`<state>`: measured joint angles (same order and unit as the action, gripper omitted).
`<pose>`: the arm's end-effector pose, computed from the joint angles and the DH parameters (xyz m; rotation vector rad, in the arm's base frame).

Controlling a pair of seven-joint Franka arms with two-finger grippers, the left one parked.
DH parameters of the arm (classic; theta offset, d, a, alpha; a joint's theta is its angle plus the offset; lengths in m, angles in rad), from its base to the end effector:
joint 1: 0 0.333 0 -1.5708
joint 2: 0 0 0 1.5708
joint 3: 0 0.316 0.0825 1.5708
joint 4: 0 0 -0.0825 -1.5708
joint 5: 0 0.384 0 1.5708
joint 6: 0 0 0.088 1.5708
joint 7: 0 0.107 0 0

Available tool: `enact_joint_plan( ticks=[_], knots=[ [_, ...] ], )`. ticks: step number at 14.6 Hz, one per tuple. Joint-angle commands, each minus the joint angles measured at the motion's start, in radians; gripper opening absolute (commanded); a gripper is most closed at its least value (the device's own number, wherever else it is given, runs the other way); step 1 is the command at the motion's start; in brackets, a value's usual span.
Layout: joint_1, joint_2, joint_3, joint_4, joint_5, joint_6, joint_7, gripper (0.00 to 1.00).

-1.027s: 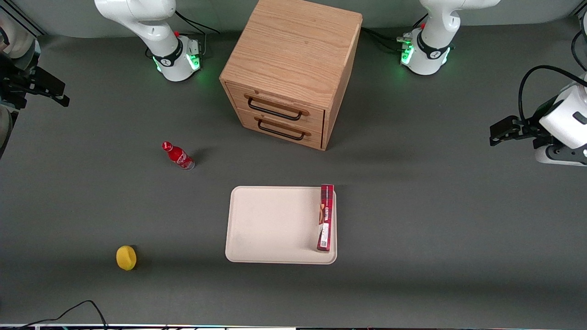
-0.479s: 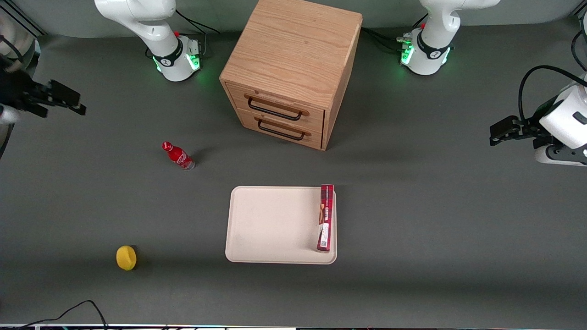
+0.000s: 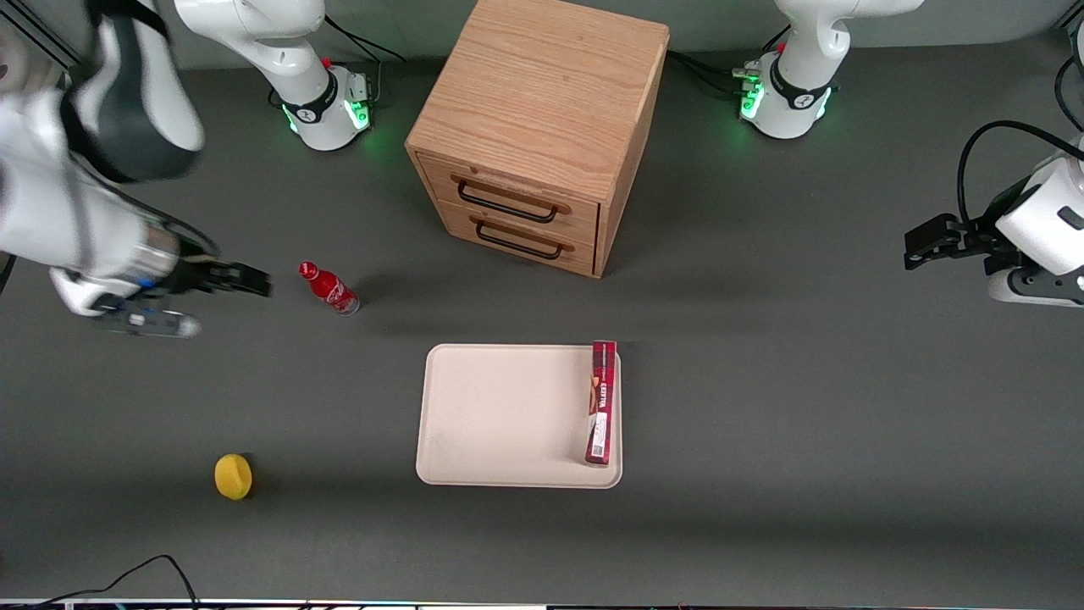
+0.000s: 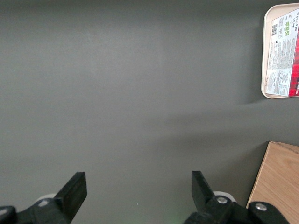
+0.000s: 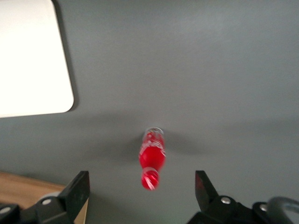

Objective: Place coke bottle on tray
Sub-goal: 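Lower the open right gripper around the bottle and close it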

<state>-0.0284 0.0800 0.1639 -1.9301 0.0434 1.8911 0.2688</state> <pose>0.5593 0.0778 0.4368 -3.0981 0.2315 0.1965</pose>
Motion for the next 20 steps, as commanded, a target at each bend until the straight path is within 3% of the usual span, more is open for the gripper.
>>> enact_joint_plan(
  ticks=[1,6,14,16,17,19,20],
  knots=[
    [-0.005,-0.048,0.026,-0.171,-0.03,0.147,0.075,1.0],
    [-0.012,-0.069,0.034,-0.343,-0.033,0.316,0.095,1.0],
    [-0.012,-0.149,0.039,-0.469,-0.031,0.345,0.105,0.85],
    [-0.012,-0.166,0.039,-0.498,-0.031,0.365,0.106,0.77],
    [-0.012,-0.167,0.039,-0.5,-0.031,0.365,0.104,0.62],
    [-0.012,-0.166,0.039,-0.498,-0.031,0.365,0.104,0.06],
    [-0.01,-0.163,0.039,-0.494,-0.031,0.365,0.105,0.0]
  ],
)
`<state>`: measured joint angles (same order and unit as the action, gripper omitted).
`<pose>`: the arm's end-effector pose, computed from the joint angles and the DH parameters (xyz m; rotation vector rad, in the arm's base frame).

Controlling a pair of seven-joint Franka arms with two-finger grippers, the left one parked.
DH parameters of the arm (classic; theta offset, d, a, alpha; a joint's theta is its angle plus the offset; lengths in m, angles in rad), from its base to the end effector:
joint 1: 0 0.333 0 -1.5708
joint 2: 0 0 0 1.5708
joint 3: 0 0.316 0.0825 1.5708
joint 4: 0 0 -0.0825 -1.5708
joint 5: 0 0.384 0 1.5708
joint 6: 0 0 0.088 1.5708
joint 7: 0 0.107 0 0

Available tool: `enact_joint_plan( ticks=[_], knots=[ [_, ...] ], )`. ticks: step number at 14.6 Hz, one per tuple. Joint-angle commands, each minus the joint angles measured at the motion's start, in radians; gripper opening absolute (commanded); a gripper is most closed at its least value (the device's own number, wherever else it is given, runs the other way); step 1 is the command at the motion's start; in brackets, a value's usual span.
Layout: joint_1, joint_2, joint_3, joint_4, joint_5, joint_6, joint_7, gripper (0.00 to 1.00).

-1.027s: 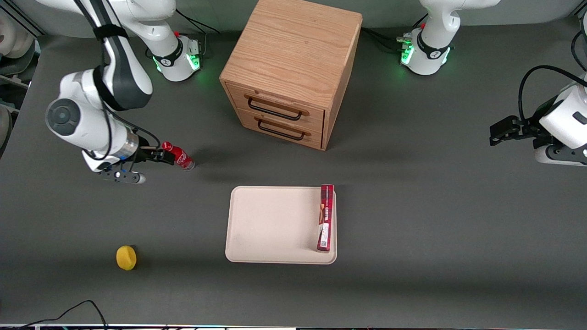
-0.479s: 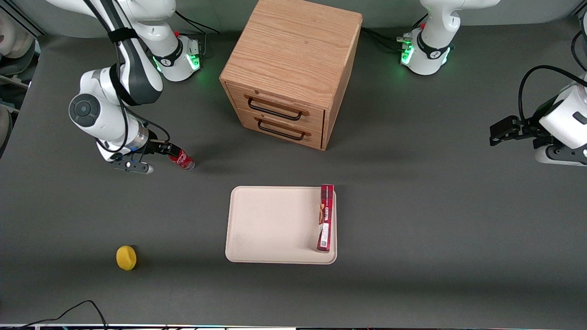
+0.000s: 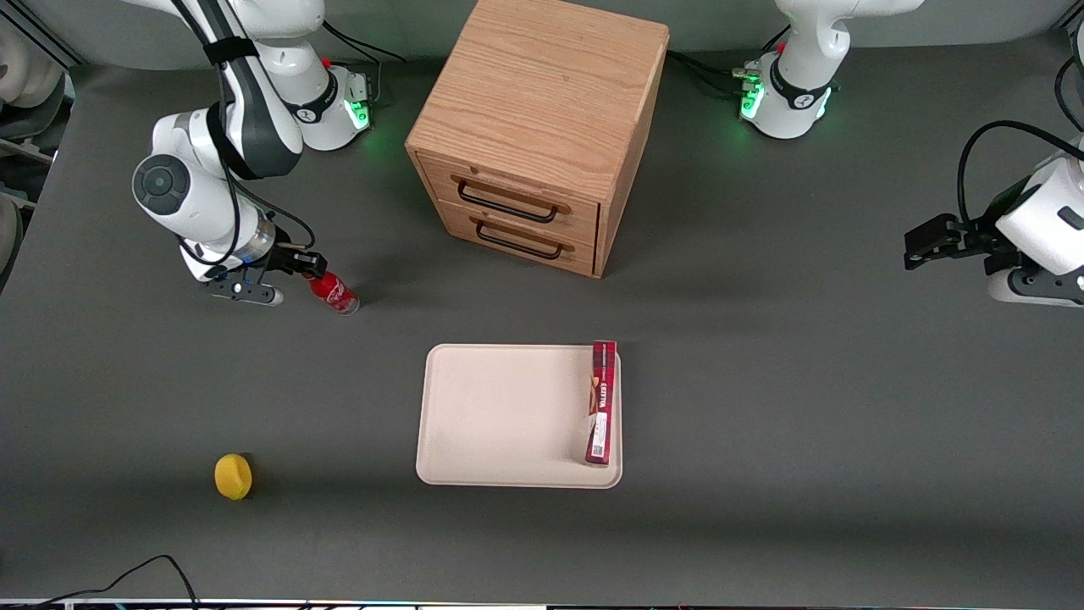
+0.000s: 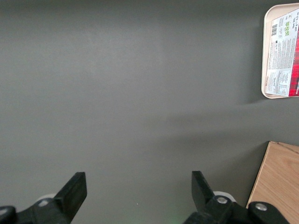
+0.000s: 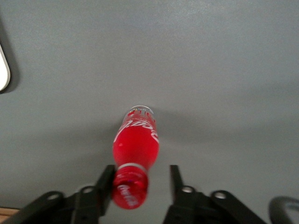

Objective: Place coke bottle on tray
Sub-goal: 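Lift the bottle with the right gripper off the table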

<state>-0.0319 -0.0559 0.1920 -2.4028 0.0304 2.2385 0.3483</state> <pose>0.4663 0.0760 0.3266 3.1042 -0.3259 -0.1701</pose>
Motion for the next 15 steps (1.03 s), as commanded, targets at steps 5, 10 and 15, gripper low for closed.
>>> enact_joint_plan(
  ticks=[5,10,15],
  knots=[
    [-0.006,-0.048,0.011,0.036,-0.018,-0.043,0.011,0.0],
    [-0.01,-0.052,-0.016,0.45,-0.02,-0.461,-0.063,0.0],
    [0.018,0.256,0.071,1.067,-0.087,-0.794,0.077,0.0]
  ],
)
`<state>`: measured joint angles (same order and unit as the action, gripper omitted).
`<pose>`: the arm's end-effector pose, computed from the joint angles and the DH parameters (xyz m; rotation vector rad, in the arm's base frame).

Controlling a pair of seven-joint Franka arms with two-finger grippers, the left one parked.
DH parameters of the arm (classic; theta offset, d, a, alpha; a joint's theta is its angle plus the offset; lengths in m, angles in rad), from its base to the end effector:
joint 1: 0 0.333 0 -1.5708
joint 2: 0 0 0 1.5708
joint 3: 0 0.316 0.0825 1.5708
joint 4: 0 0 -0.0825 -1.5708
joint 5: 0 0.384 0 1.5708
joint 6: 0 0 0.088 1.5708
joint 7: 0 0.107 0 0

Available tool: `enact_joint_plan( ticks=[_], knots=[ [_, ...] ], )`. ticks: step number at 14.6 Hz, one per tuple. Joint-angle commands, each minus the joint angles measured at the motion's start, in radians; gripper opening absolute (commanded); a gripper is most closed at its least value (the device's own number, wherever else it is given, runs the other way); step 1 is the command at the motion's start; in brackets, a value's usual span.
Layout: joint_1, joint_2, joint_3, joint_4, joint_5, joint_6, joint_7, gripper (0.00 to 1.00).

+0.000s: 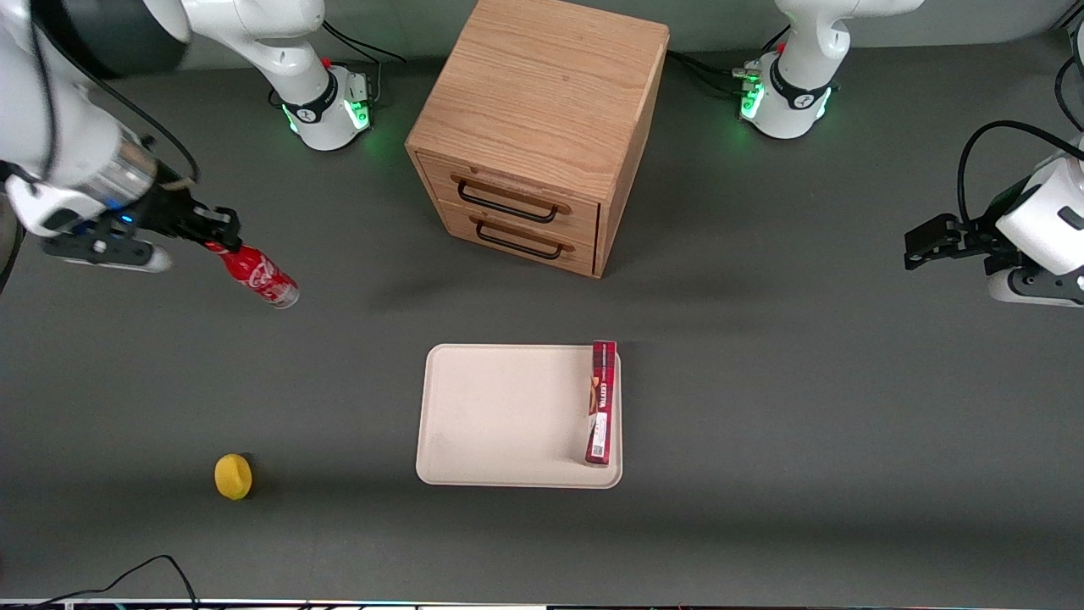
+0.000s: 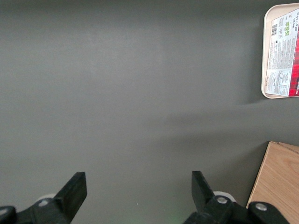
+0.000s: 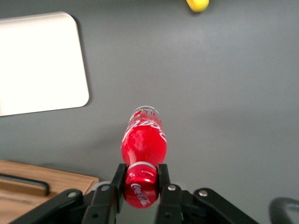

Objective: Place coke bottle on tray
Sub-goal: 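Lift the bottle with the right gripper off the table, then carry the bottle over the cream tray and lower it onto the tray, then open the right gripper to release the bottle on the tray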

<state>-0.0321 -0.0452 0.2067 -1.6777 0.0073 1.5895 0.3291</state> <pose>0.5313 0.0969 0.5999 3.1186 -0.2425 -0.0658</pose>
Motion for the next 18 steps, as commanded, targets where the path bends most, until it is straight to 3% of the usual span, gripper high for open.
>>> enact_joint_plan(
  ticks=[1,4,10,15,17,18],
  knots=[
    [0.029,0.352,0.092,0.493,-0.102,-0.213,0.152,0.0],
    [0.086,0.601,0.145,0.769,-0.141,-0.221,0.348,0.0],
    [0.176,0.885,0.145,0.782,-0.196,0.194,0.744,0.0],
    [0.205,0.999,0.145,0.78,-0.234,0.334,0.864,0.0],
    [0.202,0.996,0.146,0.78,-0.236,0.317,0.851,0.99],
    [0.195,0.99,0.149,0.78,-0.234,0.296,0.846,1.0]
  ],
)
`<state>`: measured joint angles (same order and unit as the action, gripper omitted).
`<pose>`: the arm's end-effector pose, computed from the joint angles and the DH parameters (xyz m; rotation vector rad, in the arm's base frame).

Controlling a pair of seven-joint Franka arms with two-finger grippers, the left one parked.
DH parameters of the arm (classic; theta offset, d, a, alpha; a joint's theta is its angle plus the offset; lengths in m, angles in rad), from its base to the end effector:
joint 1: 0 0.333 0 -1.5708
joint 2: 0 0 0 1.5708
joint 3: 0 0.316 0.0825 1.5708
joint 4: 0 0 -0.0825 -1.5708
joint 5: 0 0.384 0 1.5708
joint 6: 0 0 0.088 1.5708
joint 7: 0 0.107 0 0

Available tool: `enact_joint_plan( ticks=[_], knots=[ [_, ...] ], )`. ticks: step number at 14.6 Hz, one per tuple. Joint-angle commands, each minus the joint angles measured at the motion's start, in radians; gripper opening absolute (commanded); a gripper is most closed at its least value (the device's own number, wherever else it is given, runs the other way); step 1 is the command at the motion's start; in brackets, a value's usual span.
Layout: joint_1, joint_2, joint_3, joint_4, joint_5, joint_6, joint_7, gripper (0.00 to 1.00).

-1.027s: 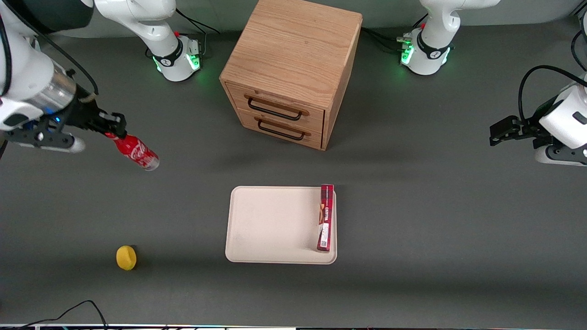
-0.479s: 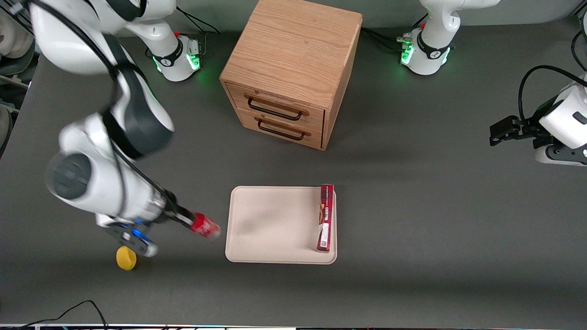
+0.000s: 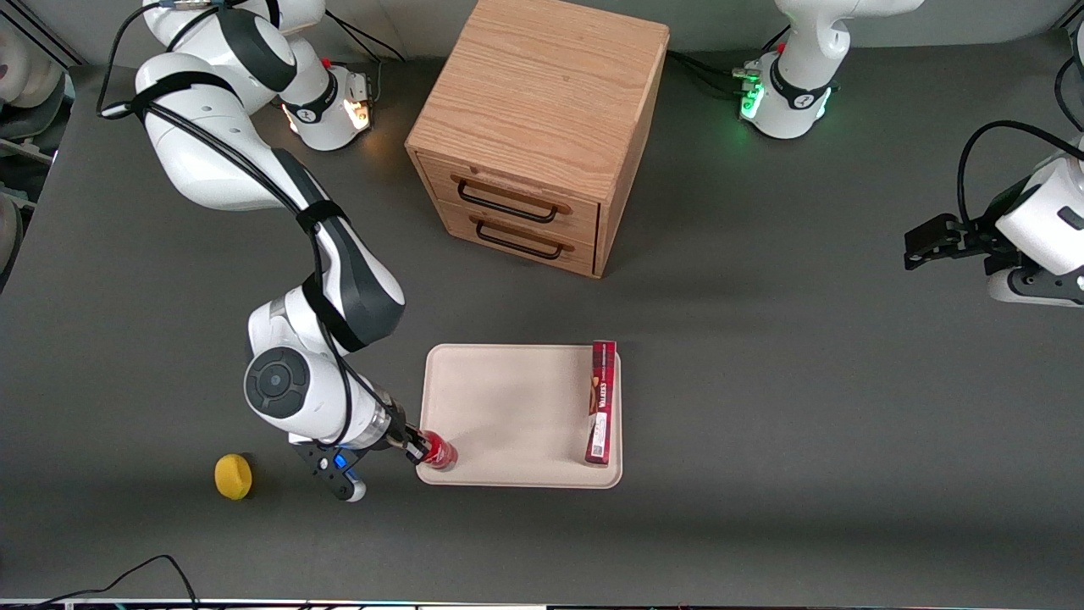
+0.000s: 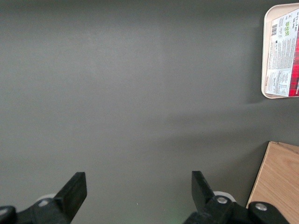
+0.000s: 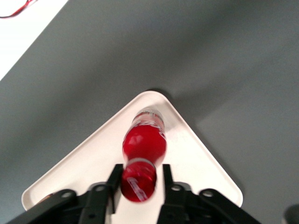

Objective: Place coke bottle on tray

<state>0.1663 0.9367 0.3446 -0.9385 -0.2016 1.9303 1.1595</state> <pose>0.7394 0.2754 0.3357 -2.8173 1.0812 -0.0118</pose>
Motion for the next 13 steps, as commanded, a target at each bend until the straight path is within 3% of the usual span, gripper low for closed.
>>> enact_joint_plan(
  ticks=[1,3,6,9,11,13],
  knots=[
    [-0.013,-0.001,0.034,0.041,-0.025,-0.072,0.014,1.0],
    [-0.053,-0.073,0.072,0.04,-0.03,-0.164,-0.03,1.0],
    [-0.096,-0.269,0.094,0.032,-0.035,-0.38,-0.29,1.0],
    [-0.143,-0.486,0.091,-0.038,-0.018,-0.566,-0.429,1.0],
    [-0.187,-0.638,0.073,-0.159,0.043,-0.625,-0.524,1.0],
    [-0.203,-0.819,-0.049,-0.358,0.135,-0.616,-0.625,1.0]
  ],
)
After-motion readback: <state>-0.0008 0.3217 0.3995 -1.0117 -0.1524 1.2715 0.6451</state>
